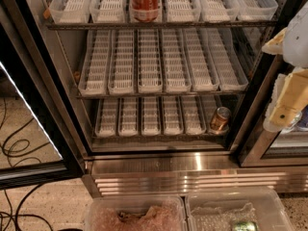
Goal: Pick coke can from top shelf of fridge
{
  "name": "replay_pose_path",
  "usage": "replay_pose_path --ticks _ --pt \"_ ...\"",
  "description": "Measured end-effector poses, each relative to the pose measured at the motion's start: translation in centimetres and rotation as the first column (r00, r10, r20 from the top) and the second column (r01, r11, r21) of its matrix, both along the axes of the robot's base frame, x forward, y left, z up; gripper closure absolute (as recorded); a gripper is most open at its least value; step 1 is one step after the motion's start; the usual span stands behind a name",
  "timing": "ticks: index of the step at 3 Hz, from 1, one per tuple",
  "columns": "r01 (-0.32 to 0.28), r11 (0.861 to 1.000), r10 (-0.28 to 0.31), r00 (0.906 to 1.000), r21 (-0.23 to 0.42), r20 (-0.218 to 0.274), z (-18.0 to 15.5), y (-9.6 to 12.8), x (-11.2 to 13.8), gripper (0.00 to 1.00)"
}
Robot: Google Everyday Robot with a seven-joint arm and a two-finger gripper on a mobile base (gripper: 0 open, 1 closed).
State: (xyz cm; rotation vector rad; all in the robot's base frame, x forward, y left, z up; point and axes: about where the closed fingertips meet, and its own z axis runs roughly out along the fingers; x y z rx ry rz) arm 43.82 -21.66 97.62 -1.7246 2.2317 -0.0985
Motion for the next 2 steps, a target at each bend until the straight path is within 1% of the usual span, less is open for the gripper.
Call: replay_pose_path --ticks 1,2 --pt "0.000 1.000 0.000 1.0000 0.000 0.000 0.00 0.00 0.00 0.00" --pt "0.061 0.998 -0.061 0.9975 -0.012 0.036 -0.08 0.21 0.66 0.00"
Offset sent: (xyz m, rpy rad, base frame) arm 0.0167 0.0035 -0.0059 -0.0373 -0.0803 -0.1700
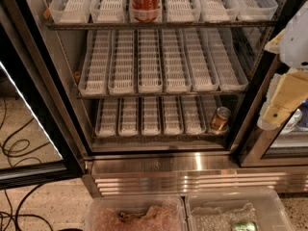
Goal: Pick coke can from top shelf of fridge
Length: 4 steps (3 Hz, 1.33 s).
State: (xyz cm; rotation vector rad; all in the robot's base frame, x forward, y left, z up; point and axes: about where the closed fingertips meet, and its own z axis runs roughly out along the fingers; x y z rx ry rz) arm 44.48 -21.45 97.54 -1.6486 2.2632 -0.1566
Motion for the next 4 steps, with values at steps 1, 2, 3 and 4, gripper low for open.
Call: replay_pose_path --ticks 1,2,3,4 --pt "0.013 1.000 -0.013 0.9999 0.003 0.004 0.0 0.0 0.1 0.00" --pt "-0.005 1.000 0.004 0.9997 0.029 0.024 0.3 0.1 0.0 0.00" --pt "0.055 0.985 -0.071 0.9932 0.162 0.093 1.5 1.0 -1.1 0.00" --pt "0.041 0.969 -0.081 0.9846 0.243 0.155 3.0 2.5 0.2 0.00"
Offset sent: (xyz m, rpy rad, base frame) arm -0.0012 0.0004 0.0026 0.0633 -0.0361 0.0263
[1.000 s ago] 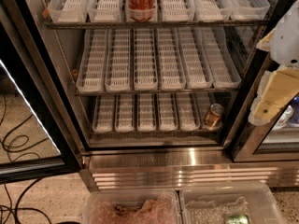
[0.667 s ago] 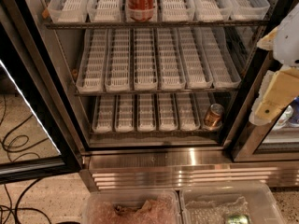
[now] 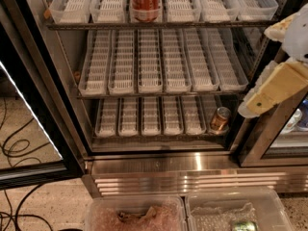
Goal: Pick coke can from top shelf of fridge
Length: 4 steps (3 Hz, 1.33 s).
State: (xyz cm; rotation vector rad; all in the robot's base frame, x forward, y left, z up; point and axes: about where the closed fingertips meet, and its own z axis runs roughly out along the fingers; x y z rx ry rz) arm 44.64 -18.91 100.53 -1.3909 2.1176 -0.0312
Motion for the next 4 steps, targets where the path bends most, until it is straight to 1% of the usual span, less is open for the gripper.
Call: replay_pose_path --ticks 1,2,3,4 --pt "0.000 1.000 0.000 1.0000 0.000 0.000 0.0 0.0 0.0 0.00" --pt "0.000 0.999 0.000 0.9997 0.038 0.025 0.4 0.1 0.1 0.00" --pt "0.021 0.988 -0.035 0.9954 0.153 0.089 1.8 1.9 1.9 0.00" --pt "0.024 0.986 -0.045 0.9916 0.166 0.121 2.6 2.1 2.5 0.00"
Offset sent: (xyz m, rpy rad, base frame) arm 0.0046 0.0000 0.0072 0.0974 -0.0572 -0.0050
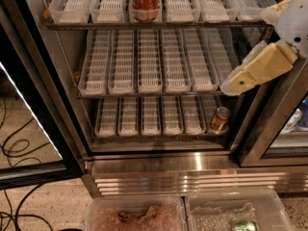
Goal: Pick coke can from top shelf of fridge
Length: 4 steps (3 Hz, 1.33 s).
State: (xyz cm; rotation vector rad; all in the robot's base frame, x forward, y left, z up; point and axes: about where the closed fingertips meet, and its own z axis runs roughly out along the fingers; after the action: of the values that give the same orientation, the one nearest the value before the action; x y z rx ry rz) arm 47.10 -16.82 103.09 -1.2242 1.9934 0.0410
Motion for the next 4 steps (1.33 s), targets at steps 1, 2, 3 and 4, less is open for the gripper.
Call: replay_pose_path --ticks 1,2,3,4 --pt "0.010 1.000 -0.010 0.9998 0.007 0.015 0.3 0.5 0.3 0.00" --pt "0.028 0.996 -0.032 0.9981 0.086 0.053 0.7 2.5 2.2 0.00" --pt "0.087 0.961 -0.115 0.9892 0.261 0.091 1.5 4.0 5.3 0.00" --pt "0.099 0.949 -0.151 0.9764 0.298 0.155 3.3 4.0 6.4 0.00"
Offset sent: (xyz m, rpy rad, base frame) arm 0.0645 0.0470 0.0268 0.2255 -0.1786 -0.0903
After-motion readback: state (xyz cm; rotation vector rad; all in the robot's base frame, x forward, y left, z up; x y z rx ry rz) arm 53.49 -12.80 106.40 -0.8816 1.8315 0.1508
